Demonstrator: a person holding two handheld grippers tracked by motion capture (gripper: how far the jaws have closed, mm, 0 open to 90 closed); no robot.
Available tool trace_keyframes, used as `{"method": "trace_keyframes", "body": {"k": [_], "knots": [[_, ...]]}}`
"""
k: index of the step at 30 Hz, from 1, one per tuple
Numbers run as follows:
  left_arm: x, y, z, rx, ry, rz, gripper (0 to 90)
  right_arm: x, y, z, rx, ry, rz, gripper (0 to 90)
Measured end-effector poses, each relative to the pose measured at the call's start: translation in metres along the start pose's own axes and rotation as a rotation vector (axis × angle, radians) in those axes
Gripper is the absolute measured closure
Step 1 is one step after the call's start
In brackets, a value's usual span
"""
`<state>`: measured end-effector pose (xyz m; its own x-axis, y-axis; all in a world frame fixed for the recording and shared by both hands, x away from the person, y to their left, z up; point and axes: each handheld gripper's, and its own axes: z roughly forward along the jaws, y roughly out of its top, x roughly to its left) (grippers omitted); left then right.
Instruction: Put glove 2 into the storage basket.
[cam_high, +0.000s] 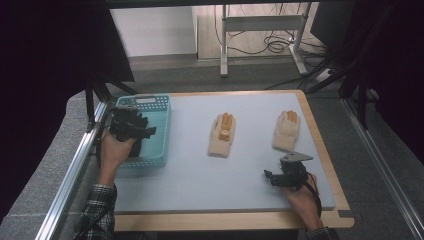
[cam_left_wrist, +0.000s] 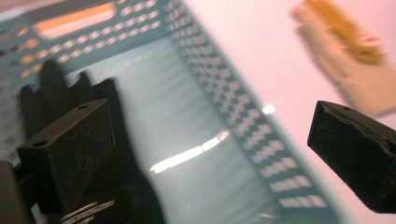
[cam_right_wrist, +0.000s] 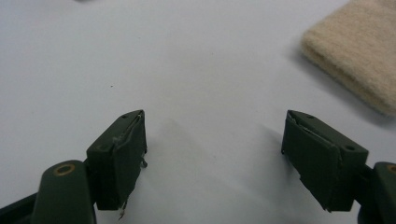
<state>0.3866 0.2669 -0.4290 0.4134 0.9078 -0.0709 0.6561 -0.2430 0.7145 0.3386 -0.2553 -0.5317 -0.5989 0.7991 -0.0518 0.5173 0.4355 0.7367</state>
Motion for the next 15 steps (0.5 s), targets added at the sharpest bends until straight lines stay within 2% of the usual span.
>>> {"method": "trace_keyframes", "body": {"k": [7,8,15], "knots": [[-0.043,-0.002,-0.006,-0.051,-0.074,0.094,0.8,0.000,0.000,0.000,0.000,-0.001,0.000,21.6],[-0.052,-0.004,-0.006,-0.060,-0.090,0.113,0.8,0.000,0.000,0.000,0.000,-0.001,0.000,21.6],[-0.090,-0.016,-0.002,-0.085,-0.160,0.184,0.8,0.000,0.000,0.000,-0.001,-0.001,-0.001,21.6]]}}
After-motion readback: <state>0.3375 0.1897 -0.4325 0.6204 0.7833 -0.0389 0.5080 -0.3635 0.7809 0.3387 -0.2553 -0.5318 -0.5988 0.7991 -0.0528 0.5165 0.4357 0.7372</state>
